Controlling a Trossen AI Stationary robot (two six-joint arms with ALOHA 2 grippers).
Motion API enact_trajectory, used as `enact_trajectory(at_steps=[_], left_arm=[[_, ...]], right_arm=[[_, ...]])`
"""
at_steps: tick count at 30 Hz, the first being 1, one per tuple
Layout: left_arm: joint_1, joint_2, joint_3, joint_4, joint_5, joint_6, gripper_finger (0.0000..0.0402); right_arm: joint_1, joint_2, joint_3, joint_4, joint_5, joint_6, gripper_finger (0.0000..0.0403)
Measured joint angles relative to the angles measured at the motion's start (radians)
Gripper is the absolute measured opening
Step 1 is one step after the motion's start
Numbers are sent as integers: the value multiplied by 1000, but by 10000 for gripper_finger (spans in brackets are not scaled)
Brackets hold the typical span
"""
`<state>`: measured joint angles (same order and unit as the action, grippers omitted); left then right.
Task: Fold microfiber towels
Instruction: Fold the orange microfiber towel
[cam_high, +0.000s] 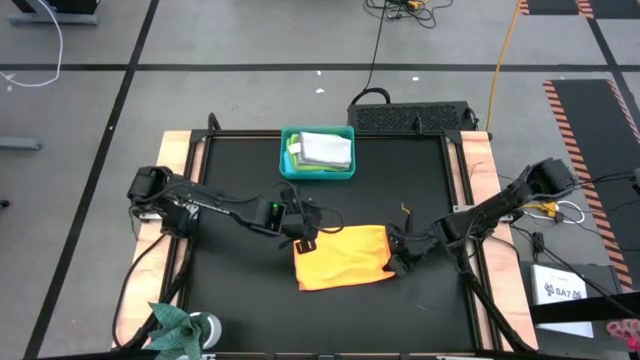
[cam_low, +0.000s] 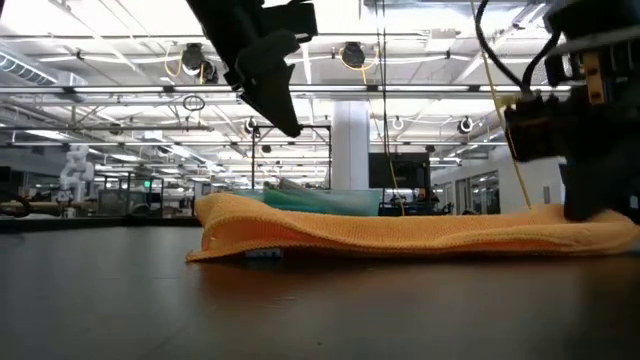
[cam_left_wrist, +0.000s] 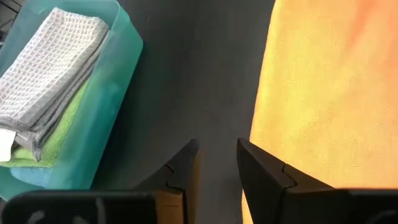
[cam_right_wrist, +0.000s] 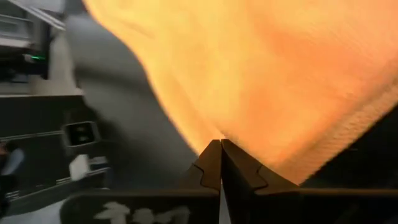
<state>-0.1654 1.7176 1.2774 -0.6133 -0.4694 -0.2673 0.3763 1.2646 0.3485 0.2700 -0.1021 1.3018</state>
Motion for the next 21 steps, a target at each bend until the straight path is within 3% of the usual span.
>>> enact_trajectory(at_steps=[7,13,15,18,21], left_arm=[[0,0,0,36,2,-1,108],[1,0,0,40,2,0,108],[1,0,0,41,2,1,108],[1,0,0,41,16,0,108],[0,0,0,41,21,0,108]], right_arm=[[-1,128,3,43,-92,18,0],[-1,126,-2,119,-365,-4,0],[0,100,-2,132,-408,-6,0],[-13,62,-2,100,-356,-34,0],[-50,28,-1,30,-218,-67,0]])
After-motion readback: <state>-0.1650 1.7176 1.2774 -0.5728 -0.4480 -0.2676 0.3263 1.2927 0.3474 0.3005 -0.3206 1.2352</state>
